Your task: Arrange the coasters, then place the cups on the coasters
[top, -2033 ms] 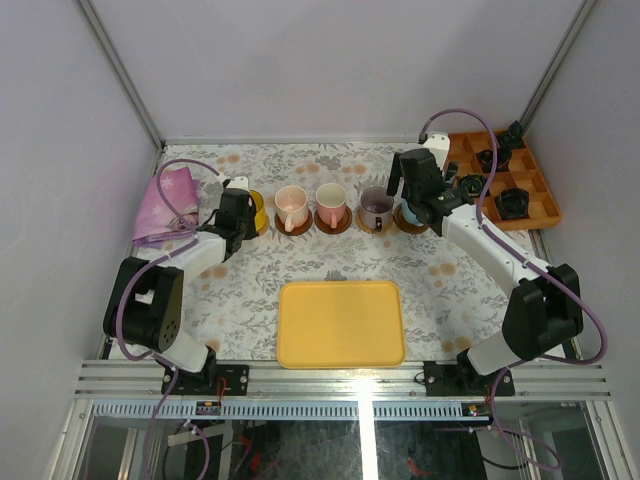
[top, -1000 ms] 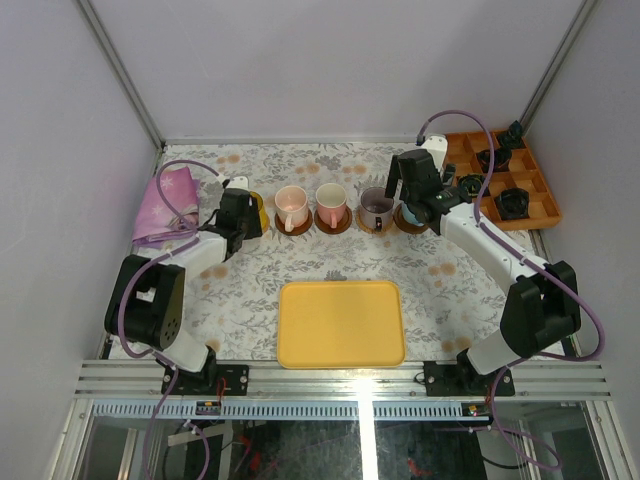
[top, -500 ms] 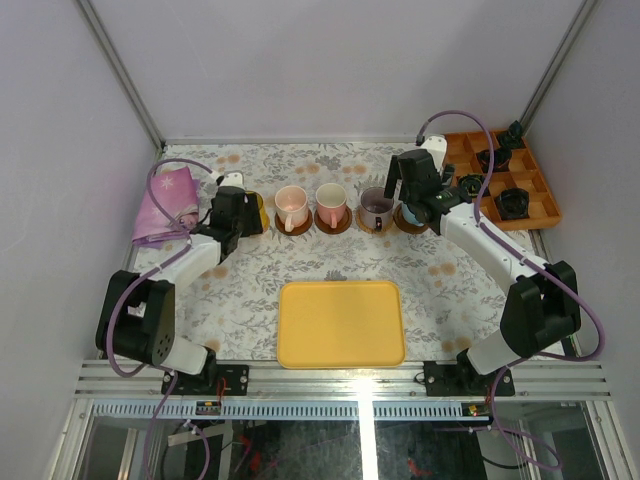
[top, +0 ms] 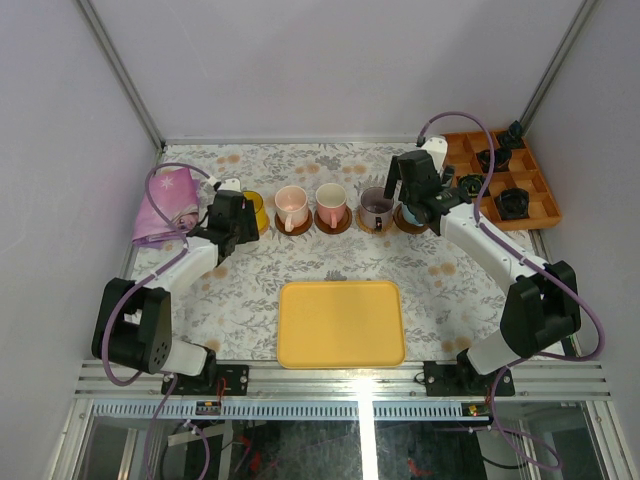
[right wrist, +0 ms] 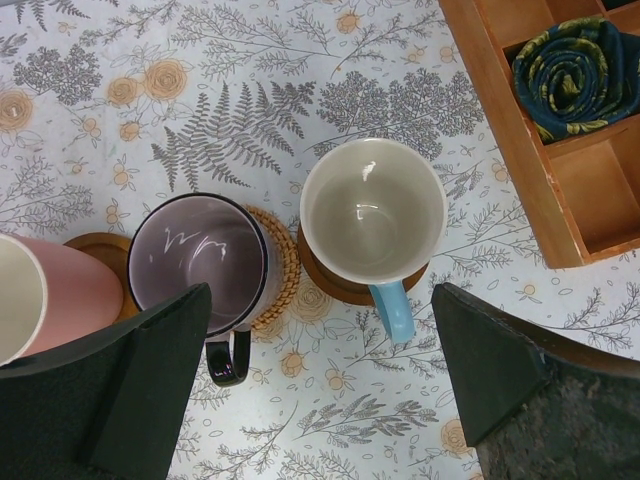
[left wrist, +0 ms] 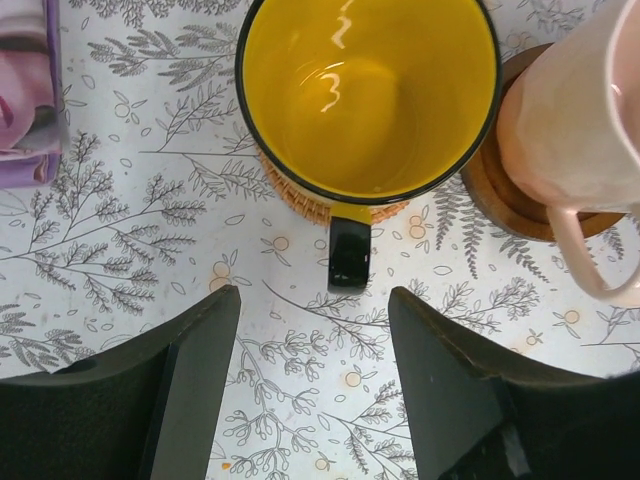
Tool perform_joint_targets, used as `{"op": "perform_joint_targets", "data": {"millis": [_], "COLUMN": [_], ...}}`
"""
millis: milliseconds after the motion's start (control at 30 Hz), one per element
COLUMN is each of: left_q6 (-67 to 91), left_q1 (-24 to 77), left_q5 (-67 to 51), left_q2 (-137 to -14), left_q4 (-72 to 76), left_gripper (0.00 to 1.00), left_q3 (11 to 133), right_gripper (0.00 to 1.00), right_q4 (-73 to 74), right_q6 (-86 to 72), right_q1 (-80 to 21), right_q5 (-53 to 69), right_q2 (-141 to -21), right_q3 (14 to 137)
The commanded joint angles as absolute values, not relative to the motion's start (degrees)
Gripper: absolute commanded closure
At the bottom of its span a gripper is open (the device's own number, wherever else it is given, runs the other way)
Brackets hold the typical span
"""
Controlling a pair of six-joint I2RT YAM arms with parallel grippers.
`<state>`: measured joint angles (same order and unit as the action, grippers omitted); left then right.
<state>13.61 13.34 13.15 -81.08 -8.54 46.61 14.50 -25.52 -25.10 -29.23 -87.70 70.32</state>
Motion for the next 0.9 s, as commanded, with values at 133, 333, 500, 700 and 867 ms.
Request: {"op": "perform_joint_targets", "data": {"millis": [133,333,500,700,867], "left_q6": [15.1,15.3,15.7,15.0,14.9], "left_q1": [13.1,13.1,13.1,13.1,13.1], "left_q5": [18.0,19.0,18.3,13.4,6.6], "left_q2": [-79.9,-80.6,-80.9,-78.6,-73.3], "left_q4": [-9.8,-8.9,-8.7,-8.7,-10.6], "left_gripper": [0.39,0.39,0.39,0.38,0.24], "left_q3": [46.0,46.0,46.1,46.3,48.3], "right_gripper": [0.0,0.0,0.0,0.0,0.0], "right_q4": [13.2,13.5,13.7,13.6,13.5], "right_q6": [-27.0,-27.2,-27.1,-26.8,-25.7], "right_q1": [-24.8,-24.8,-24.8,-24.8,-24.8], "right_q5": [-29.1,-28.9,-29.0,-29.7,-32.4], "right_q2": [-85.4,-85.4,-85.5,-85.5,-85.0], "right_q3": [69.4,69.3,69.4,69.7,70.2]}}
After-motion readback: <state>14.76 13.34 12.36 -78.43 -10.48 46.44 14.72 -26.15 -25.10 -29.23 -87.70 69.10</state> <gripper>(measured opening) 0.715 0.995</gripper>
